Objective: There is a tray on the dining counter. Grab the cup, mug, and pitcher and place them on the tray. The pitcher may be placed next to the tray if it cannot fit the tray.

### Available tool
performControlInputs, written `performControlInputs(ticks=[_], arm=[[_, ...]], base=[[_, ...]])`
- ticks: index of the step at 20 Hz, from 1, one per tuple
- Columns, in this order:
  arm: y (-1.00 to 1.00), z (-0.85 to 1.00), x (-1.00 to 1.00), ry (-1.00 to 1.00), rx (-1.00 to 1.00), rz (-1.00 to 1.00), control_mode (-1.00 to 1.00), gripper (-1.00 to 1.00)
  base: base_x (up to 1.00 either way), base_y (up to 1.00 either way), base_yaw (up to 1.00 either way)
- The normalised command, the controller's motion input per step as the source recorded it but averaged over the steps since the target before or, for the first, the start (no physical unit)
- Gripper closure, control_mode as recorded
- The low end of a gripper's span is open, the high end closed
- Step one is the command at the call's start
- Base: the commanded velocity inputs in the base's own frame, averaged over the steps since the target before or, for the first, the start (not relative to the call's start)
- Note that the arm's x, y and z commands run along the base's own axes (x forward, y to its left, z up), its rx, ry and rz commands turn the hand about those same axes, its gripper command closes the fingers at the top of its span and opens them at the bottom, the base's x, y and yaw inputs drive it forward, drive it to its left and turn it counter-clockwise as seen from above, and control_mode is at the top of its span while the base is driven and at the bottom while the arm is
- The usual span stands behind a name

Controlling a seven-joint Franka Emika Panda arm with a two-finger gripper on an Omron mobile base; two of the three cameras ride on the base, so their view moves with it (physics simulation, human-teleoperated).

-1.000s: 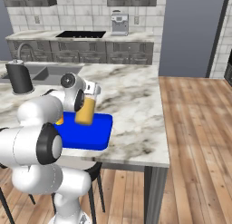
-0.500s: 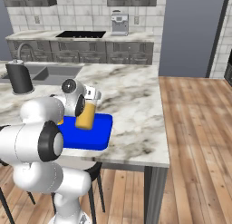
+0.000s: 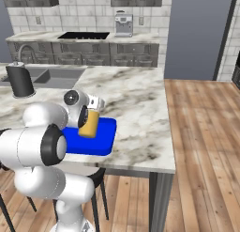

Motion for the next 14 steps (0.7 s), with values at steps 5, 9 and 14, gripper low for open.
performControlInputs(ticks=[5,9,14], arm=[[0.0,-0.1,-0.25,0.0,0.0,0.0,-1.0,1.0],[0.0,0.0,-0.38,0.0,0.0,0.0,-1.0,1.0],[0.0,0.0,-0.36,0.0,0.0,0.0,-1.0,1.0]], base=[[0.0,0.0,0.0],[0.0,0.0,0.0],[0.0,0.0,0.0]])
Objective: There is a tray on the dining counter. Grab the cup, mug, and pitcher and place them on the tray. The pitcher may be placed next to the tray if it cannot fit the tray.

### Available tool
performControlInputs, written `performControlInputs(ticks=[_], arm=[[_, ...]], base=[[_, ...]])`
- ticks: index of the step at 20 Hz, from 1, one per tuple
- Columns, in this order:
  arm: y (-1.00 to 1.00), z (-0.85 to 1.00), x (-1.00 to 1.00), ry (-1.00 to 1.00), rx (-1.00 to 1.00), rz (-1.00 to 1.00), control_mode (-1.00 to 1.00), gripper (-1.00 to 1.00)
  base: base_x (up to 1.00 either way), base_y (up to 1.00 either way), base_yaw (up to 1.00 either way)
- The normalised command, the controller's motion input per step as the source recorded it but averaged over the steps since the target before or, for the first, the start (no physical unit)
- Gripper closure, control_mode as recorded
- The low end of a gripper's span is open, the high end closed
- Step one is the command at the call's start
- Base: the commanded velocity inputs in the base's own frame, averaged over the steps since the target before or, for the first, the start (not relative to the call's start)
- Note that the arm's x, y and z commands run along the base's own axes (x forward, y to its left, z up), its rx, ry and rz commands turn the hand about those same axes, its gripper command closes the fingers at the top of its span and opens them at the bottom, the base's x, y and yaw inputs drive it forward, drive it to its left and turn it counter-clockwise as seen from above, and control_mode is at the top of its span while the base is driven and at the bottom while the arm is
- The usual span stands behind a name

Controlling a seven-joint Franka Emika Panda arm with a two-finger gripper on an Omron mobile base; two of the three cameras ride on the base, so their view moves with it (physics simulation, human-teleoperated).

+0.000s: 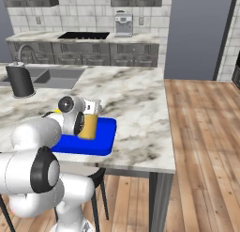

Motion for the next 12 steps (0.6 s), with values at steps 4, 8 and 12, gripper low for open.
performControlInputs(ticks=[4,8,12], arm=[[0.0,0.0,-0.35,0.0,0.0,0.0,-1.0,1.0],[0.0,0.0,-0.3,0.0,0.0,0.0,-1.0,1.0],[0.0,-0.01,-0.26,0.02,0.0,0.0,-1.0,1.0]], base=[[0.0,0.0,0.0],[0.0,0.0,0.0],[0.0,0.0,0.0]])
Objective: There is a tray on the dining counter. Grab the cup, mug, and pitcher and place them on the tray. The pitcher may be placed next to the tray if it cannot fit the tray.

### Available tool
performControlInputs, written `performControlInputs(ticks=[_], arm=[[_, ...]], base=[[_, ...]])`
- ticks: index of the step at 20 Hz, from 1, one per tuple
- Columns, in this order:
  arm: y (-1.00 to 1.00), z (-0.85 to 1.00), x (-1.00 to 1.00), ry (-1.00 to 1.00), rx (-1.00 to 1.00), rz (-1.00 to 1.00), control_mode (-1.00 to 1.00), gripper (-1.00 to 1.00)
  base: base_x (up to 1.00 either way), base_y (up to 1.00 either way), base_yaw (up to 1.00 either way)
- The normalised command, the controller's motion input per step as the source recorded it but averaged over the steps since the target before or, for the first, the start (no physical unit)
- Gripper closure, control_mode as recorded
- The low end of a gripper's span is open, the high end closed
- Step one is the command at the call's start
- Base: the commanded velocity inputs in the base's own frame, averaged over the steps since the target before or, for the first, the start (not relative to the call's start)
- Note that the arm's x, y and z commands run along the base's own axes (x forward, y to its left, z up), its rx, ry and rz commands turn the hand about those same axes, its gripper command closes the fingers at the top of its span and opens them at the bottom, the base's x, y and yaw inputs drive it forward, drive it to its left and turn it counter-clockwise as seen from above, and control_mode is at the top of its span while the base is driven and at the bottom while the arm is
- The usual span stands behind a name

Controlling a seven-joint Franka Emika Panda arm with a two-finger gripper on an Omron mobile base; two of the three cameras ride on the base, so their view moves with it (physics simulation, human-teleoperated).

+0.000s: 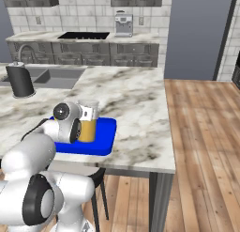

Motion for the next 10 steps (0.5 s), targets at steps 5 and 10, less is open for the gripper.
performControlInputs(ticks=[5,10], arm=[[0.0,-0.05,-0.24,0.04,0.0,0.0,-1.0,1.0],[0.0,-0.06,-0.26,0.04,0.0,0.0,-1.0,1.0]], base=[[0.0,0.0,0.0],[0.0,0.0,0.0]])
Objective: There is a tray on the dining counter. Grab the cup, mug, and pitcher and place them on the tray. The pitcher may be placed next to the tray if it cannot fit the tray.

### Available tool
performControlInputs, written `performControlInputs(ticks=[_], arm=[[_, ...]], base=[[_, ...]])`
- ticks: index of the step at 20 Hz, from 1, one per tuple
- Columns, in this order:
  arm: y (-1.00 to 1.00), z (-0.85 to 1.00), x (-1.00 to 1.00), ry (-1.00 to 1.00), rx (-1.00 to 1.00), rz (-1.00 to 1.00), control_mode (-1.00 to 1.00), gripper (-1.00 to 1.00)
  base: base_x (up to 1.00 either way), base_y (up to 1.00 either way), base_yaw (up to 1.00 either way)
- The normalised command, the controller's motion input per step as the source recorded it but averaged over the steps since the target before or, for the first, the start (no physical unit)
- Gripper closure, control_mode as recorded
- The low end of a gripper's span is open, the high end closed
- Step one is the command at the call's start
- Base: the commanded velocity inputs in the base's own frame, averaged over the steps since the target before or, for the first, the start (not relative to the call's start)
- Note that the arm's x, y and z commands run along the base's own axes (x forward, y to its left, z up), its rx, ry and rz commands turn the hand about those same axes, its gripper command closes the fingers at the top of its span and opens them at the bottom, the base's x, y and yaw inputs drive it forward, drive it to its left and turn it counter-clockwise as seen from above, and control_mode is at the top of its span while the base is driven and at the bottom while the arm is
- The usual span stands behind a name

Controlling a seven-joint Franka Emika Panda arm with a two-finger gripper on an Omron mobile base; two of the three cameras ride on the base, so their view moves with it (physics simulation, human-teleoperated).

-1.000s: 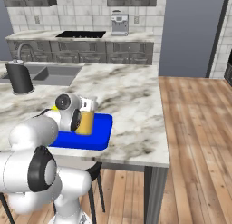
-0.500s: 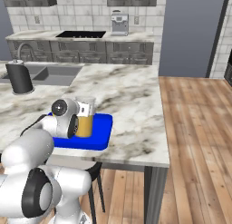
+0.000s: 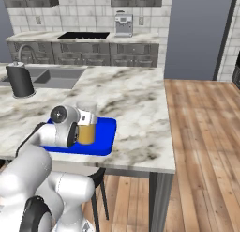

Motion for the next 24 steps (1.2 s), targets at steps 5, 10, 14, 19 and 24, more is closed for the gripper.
performControlInputs(ticks=[5,10,14,19,24], arm=[[0.0,-0.07,-0.22,0.04,0.0,0.0,-1.0,1.0],[0.0,-0.1,-0.15,0.04,0.0,0.0,-1.0,1.0],[0.0,-0.24,-0.05,0.0,0.0,0.0,-1.0,1.0],[0.0,-0.26,-0.1,0.0,0.0,0.0,-1.0,1.0],[0.0,-0.02,-0.02,0.0,0.0,0.0,-1.0,1.0]], base=[[0.0,0.0,0.0],[0.0,0.0,0.0],[0.0,0.0,0.0],[0.0,0.0,0.0],[0.0,0.0,0.0]])
